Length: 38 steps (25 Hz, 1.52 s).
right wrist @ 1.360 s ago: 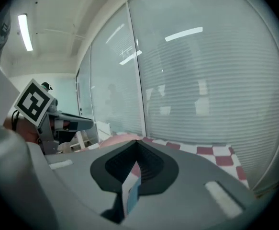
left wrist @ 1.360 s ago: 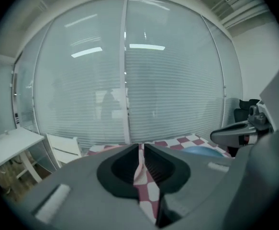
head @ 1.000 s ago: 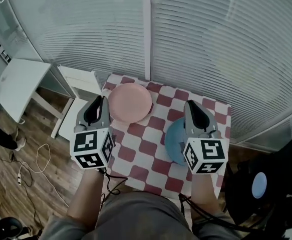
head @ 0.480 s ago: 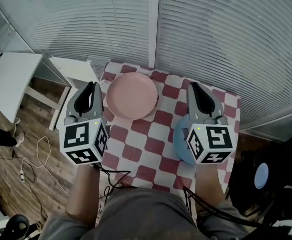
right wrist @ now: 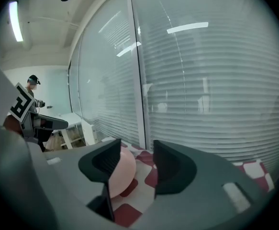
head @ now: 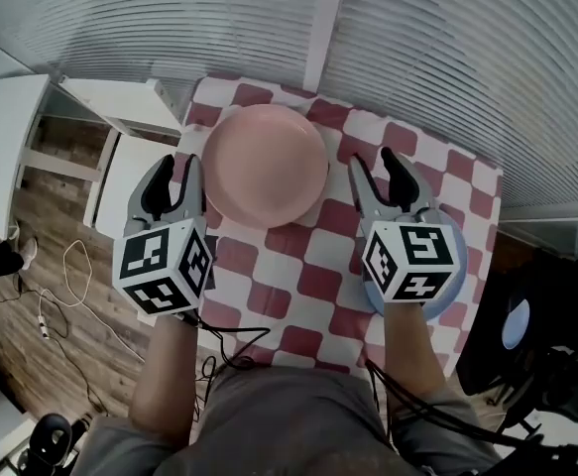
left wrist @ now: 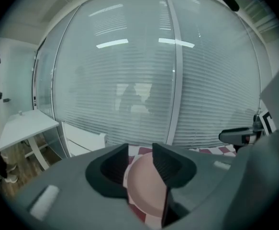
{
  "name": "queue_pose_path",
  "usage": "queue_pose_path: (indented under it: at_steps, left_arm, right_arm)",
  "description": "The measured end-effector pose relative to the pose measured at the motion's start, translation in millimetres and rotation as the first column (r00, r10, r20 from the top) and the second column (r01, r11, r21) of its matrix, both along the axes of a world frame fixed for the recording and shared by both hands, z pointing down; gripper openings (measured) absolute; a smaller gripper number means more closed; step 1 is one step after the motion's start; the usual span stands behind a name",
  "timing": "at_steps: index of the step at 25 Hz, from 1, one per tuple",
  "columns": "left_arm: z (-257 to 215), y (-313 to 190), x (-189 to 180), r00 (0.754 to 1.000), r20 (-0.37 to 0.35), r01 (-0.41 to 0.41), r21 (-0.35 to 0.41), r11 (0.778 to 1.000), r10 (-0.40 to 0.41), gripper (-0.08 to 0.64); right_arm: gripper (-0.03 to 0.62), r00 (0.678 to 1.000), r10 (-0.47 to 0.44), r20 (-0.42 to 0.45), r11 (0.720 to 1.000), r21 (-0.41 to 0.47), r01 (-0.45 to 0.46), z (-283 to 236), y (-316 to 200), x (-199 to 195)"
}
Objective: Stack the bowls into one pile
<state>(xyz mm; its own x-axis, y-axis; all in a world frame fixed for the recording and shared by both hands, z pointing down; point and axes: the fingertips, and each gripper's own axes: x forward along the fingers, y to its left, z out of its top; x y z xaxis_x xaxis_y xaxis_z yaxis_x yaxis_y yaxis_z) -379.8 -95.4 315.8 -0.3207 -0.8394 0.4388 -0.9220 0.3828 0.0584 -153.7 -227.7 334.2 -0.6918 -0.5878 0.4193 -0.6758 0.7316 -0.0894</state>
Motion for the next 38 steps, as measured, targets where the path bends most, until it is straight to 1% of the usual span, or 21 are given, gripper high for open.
queue_pose_path:
  at_steps: [1, 2, 4, 8, 15, 19, 22, 25, 30, 35, 38]
  left_arm:
    - [9.4, -2.0, -2.6, 1.000, -0.018, 0.004, -0.009, 1.000, -0.004, 0.163]
    - [18.2, -3.9, -5.2, 0.999, -0.031, 0.007, -0.019, 1.000, -0.008, 0.177]
    - [34.2, -6.8, -9.8, 0.999, -0.049, 0.012, -0.042, 0.999, -0.014, 0.192]
    - [59.7, -8.2, -16.6, 0.997, -0.077, 0.014, -0.085, 0.996, -0.021, 0.193]
    - [93.0, -12.6, -21.4, 0.993, -0.112, 0.018, -0.140, 0.990, -0.034, 0.193]
    - [111.6, -10.2, -25.2, 0.990, -0.137, 0.020, -0.179, 0.984, -0.045, 0.193]
    - [126.1, -10.0, -26.9, 0.987, -0.151, 0.016, -0.202, 0.979, -0.047, 0.193]
    - [139.9, -10.3, -28.3, 0.985, -0.167, 0.015, -0.217, 0.976, -0.052, 0.193]
    - [155.3, -11.3, -31.4, 0.981, -0.182, 0.018, -0.230, 0.973, -0.061, 0.193]
    - [162.2, -15.2, -32.4, 0.980, -0.190, 0.009, -0.234, 0.972, -0.055, 0.193]
    - [165.3, -16.2, -34.4, 0.980, -0.192, 0.008, -0.239, 0.971, -0.055, 0.193]
  right_arm:
    - [0.270, 1.000, 0.003, -0.003, 1.000, -0.022, -0.003, 9.8, -1.8, -3.2]
    - [0.287, 1.000, 0.007, -0.009, 0.999, -0.038, -0.008, 18.6, -3.8, -5.7]
    - [0.287, 1.000, 0.013, -0.029, 0.998, -0.059, -0.015, 33.6, -7.5, -9.3]
    - [0.287, 0.998, 0.015, -0.056, 0.996, -0.089, -0.020, 54.2, -10.9, -14.2]
    - [0.285, 0.997, -0.013, -0.082, 0.990, -0.143, 0.001, 83.3, -12.4, -28.6]
    - [0.277, 0.994, -0.030, -0.105, 0.981, -0.194, 0.009, 103.8, -9.1, -36.1]
    - [0.265, 0.993, -0.026, -0.115, 0.970, -0.243, -0.003, 123.4, -5.5, -39.1]
    - [0.250, 0.992, -0.025, -0.125, 0.961, -0.275, -0.011, 138.3, -1.4, -42.2]
    - [0.222, 0.992, -0.011, -0.127, 0.959, -0.281, -0.026, 148.0, -0.5, -44.4]
    - [0.153, 0.990, 0.001, -0.142, 0.960, -0.279, -0.041, 155.2, -1.6, -43.9]
    - [0.150, 0.989, -0.001, -0.148, 0.960, -0.277, -0.041, 157.4, -0.5, -45.6]
